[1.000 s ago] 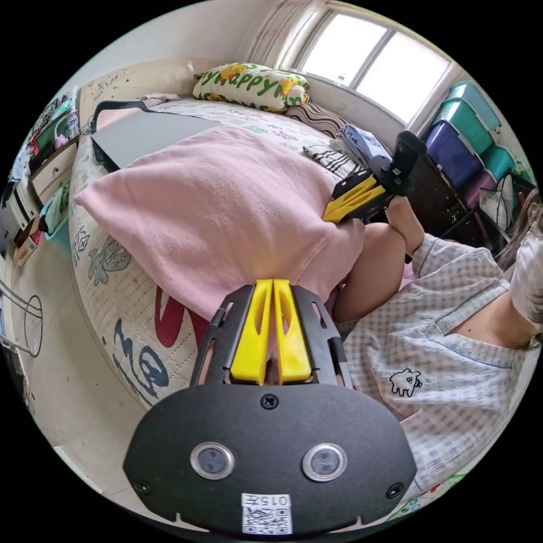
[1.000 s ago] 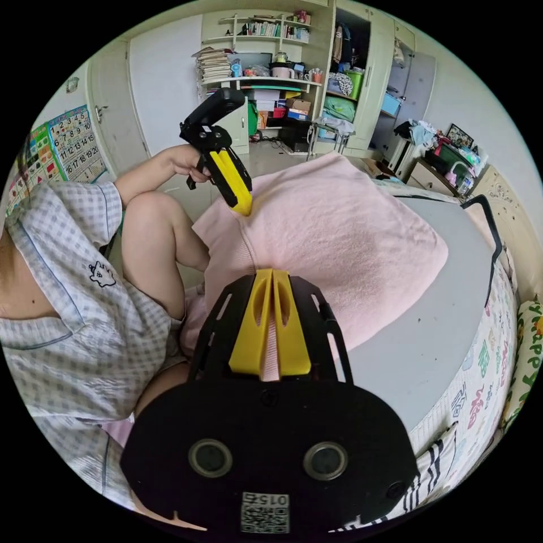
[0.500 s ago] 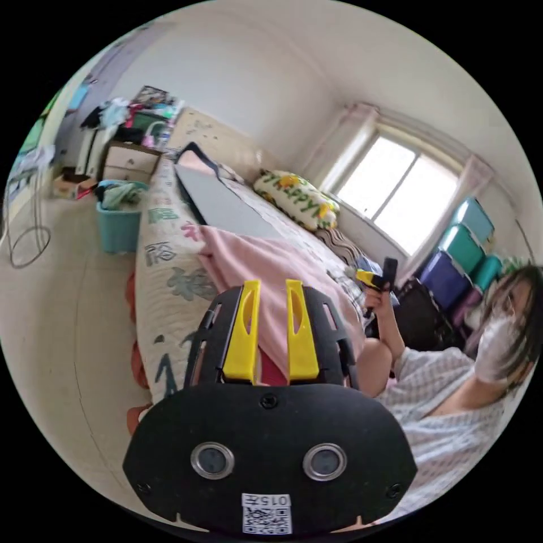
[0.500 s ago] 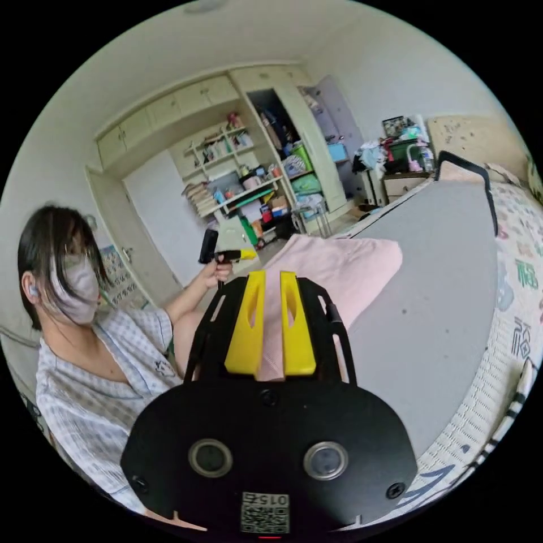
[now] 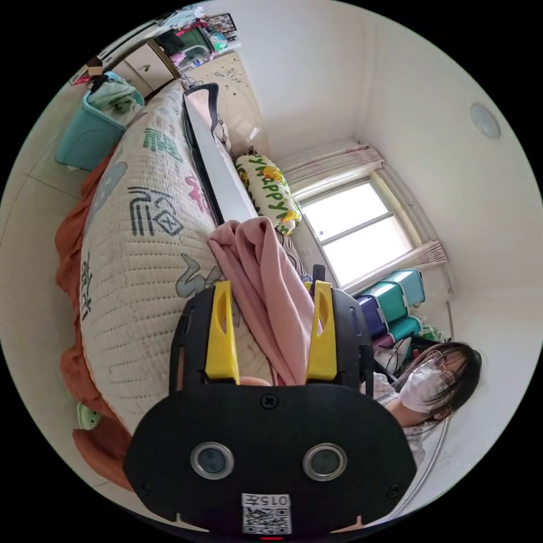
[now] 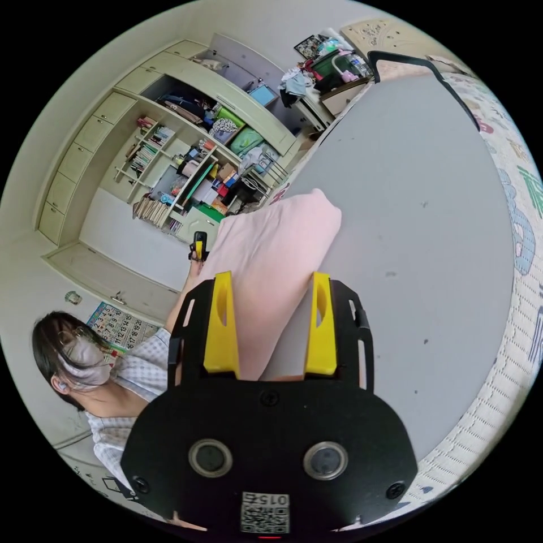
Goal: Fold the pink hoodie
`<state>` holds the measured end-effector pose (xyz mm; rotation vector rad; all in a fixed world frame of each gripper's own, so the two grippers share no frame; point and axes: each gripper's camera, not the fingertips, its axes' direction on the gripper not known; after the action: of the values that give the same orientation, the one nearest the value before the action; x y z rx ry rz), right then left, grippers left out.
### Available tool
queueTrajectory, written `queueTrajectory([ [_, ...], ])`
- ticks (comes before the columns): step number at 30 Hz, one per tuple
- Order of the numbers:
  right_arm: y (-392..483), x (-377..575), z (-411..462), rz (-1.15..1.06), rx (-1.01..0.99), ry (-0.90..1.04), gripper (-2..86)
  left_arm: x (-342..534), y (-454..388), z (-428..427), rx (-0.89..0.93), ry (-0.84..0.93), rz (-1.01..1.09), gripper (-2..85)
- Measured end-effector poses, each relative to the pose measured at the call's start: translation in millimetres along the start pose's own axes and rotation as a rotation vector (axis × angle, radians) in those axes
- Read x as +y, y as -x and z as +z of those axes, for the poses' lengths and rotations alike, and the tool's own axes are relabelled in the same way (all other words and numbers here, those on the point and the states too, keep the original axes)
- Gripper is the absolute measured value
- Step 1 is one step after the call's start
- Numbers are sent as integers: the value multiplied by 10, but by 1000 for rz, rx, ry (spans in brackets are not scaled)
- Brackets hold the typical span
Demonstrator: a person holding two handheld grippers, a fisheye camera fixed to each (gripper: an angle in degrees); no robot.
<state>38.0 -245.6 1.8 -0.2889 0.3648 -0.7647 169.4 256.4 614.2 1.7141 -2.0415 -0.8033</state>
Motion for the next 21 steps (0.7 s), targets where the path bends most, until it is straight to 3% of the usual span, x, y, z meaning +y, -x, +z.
queueTrajectory([
  [10,-121,-167,60,-19,-14,110,179,-188,245,518,-38,300,80,154],
  [16,-48,-2,-22,-45,-31,94,134,49,313,526,-117,308,122,105],
  [21,515,389,-303,-290,31,-46,115,411,-225,456,-237,253,359,71],
])
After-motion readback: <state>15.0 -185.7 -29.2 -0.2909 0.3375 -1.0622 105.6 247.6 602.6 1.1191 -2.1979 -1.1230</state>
